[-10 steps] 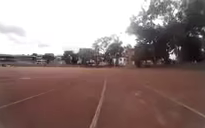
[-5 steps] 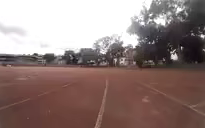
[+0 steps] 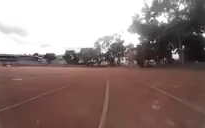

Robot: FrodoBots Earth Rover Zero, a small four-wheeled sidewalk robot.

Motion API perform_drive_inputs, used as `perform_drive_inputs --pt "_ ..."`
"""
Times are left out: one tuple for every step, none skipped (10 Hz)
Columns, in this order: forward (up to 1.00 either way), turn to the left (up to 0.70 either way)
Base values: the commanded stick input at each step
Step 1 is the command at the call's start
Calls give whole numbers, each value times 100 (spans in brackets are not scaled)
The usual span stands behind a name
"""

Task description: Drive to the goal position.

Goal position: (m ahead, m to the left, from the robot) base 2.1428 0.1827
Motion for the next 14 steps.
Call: perform_drive_inputs --pt "70 0" --pt "70 0" --pt "70 0" --pt "70 0" --pt "70 0" --pt "70 0" --pt "70 0" --pt "70 0" --pt "70 0" --pt "70 0" --pt "70 0" --pt "70 0" --pt "70 0" --pt "70 0"
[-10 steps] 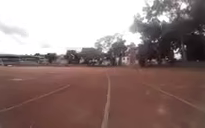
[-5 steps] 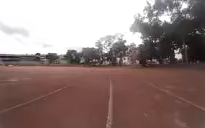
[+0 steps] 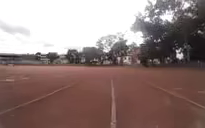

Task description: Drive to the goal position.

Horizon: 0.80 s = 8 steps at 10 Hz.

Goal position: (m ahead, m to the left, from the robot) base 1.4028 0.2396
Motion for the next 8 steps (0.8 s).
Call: perform_drive_inputs --pt "70 0" --pt "70 0" --pt "70 0" --pt "70 0" --pt "70 0" --pt "70 0" --pt "70 0" --pt "70 0"
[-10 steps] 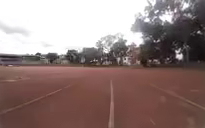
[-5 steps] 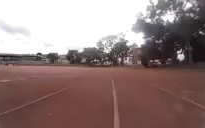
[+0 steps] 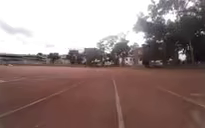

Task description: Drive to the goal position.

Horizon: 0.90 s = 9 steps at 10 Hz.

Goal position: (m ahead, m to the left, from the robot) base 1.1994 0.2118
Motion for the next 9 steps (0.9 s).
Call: perform_drive_inputs --pt "70 0" --pt "70 0" --pt "70 0" --pt "70 0" --pt "70 0" --pt "70 0" --pt "70 0" --pt "70 0" --pt "70 0"
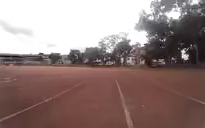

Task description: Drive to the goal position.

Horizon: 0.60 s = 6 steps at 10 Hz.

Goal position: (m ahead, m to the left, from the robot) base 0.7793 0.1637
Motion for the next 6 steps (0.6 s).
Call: perform_drive_inputs --pt "70 0" --pt "70 0" --pt "70 0" --pt "70 0" --pt "70 0" --pt "70 0"
